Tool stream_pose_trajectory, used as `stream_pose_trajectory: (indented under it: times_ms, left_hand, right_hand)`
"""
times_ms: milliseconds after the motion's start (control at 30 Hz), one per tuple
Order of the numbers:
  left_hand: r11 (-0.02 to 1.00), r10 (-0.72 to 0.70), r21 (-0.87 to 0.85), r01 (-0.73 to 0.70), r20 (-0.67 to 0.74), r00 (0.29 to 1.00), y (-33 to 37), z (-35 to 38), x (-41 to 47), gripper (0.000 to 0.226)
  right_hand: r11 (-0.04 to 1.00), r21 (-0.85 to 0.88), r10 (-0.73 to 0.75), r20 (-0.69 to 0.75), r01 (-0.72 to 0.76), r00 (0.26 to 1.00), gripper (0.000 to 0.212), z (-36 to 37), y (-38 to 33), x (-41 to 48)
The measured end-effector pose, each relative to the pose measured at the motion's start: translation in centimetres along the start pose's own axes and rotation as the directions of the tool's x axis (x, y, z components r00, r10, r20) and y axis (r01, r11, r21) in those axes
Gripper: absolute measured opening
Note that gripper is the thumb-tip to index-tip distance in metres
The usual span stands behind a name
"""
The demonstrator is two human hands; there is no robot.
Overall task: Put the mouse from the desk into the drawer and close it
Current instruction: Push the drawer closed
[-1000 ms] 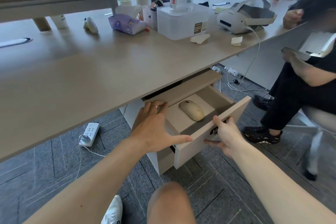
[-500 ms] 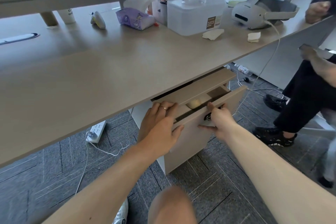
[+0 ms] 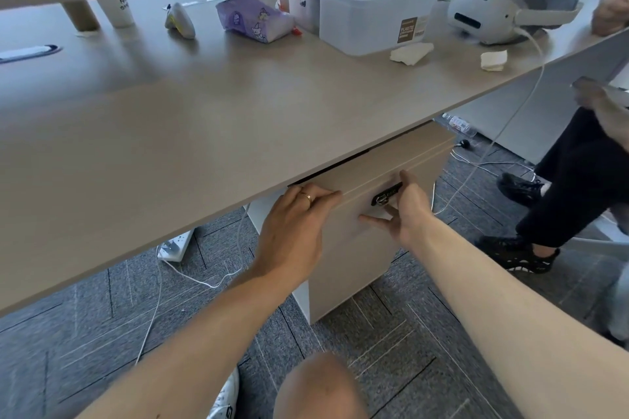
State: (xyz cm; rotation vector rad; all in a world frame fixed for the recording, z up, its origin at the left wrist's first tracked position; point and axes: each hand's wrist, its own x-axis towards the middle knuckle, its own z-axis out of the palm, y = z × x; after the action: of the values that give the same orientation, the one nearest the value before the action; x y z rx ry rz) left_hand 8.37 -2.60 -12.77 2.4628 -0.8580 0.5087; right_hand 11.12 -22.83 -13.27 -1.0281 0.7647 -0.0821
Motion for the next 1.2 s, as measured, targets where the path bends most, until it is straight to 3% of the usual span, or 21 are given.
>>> stream_pose_trajectory:
  times_ms: [133, 400, 767, 900, 1000, 1067, 1133, 1200]
  left_hand:
    - [1.0, 0.016, 0.0, -0.016, -0.015, 1.0, -0.1, 0.0, 0.2, 0.06]
    - [0.999, 0.046, -0.014, -0.047, -0.019, 0.999, -0.2, -0.1, 0.0, 0.06]
    - [0.999, 0.033, 0.006, -0.033, 0.015, 0.999, -0.3, -0.1, 0.1, 0.066]
    - [0.999, 0.017, 0.043, -0.02, 0.074, 0.997, -0.2, -0.4, 0.2, 0.072]
    - [0.999, 0.024, 0.027, -0.029, 0.175, 0.984, 0.2, -1.4, 0.4, 0.067]
    - [0.999, 0.005, 0.048, -0.021, 0.308, 0.951, 1.0, -2.4, 0.6, 0.065]
    - [0.989, -0.038, 0.146, -0.031, 0.447, 0.894, 1.9, -3.4, 0.8, 0.07]
    - [0.977, -0.086, 0.211, -0.03, 0.519, 0.851, 2.8, -4.1, 0.4, 0.08]
  right_hand:
    - [0.999, -0.019, 0.026, -0.028, -0.026, 0.999, 0.04, 0.5, 0.1, 0.4]
    - [0.998, -0.07, -0.003, -0.05, 0.0, 0.999, 0.031, 0.9, -0.2, 0.4]
    - [0.996, -0.079, 0.034, -0.065, -0.039, 0.997, 0.034, 1.1, -0.7, -0.2]
    - [0.956, -0.293, 0.021, -0.007, -0.022, 1.0, 0.033, -0.3, -1.2, -1.2]
    - [0.769, -0.636, -0.046, 0.049, 0.067, 0.998, 0.053, -2.1, -2.3, -2.2]
    - [0.442, -0.876, -0.123, 0.15, 0.19, 0.981, 0.066, -3.5, -3.2, -3.4]
    - [0.091, -0.952, -0.142, 0.277, 0.291, 0.95, 0.076, -4.9, -4.2, -5.3]
    - [-0.109, -0.934, -0.137, 0.354, 0.341, 0.925, 0.079, -6.1, -5.1, -7.3]
